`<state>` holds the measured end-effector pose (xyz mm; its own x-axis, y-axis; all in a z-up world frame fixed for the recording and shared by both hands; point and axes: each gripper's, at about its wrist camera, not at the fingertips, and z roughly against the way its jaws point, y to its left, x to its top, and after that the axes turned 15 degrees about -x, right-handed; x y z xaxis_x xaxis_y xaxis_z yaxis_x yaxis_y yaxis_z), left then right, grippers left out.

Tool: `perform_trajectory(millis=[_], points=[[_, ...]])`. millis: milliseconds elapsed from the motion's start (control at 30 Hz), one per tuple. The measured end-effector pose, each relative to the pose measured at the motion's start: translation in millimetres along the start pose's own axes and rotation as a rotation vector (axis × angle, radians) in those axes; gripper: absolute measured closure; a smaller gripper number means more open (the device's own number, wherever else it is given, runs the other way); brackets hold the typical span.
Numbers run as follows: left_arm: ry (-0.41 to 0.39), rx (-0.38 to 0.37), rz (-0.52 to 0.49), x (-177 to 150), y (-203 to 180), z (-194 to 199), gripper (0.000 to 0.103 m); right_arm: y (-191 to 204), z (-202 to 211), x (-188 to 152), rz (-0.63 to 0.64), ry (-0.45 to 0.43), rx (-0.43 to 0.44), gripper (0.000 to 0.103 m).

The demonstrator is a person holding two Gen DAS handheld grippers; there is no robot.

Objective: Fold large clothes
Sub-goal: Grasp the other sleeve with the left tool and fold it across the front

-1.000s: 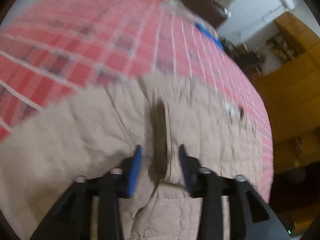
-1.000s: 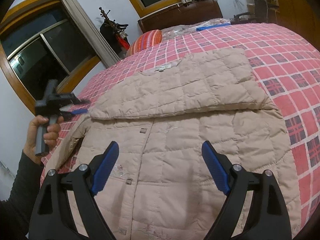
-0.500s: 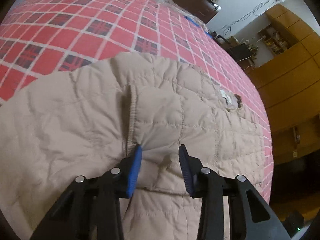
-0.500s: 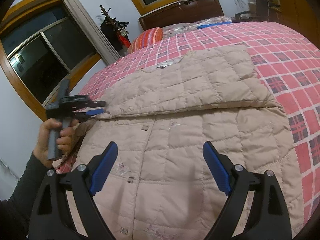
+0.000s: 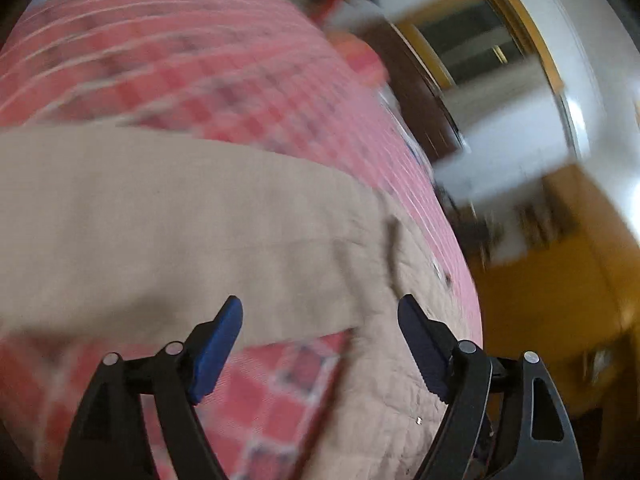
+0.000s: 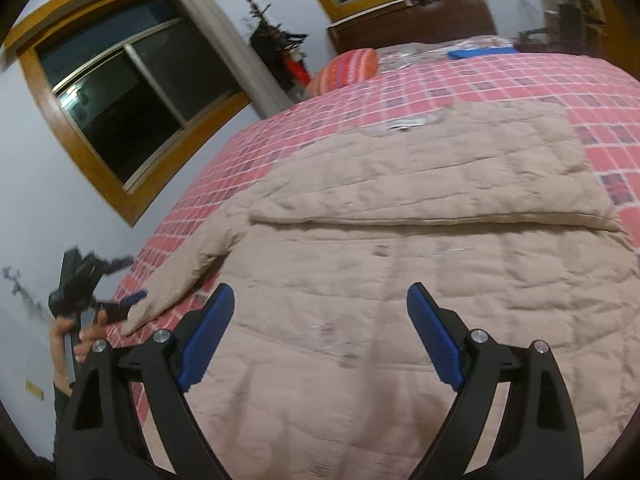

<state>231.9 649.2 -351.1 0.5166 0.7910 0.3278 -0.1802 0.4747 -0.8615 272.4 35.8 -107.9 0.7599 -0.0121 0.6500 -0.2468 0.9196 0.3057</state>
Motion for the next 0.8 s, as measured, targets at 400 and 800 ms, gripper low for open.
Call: perform_trajectory(millis=[400, 800], points=[[-0.167, 0.192, 0.170, 1, 90, 86, 0.023, 24, 7, -3, 0.051, -0.001, 0.052, 0.014], [-0.275, 0.161, -0.061, 53, 18, 75, 0.096, 2, 16, -8, 0.001, -0.006, -0.010, 0.013]])
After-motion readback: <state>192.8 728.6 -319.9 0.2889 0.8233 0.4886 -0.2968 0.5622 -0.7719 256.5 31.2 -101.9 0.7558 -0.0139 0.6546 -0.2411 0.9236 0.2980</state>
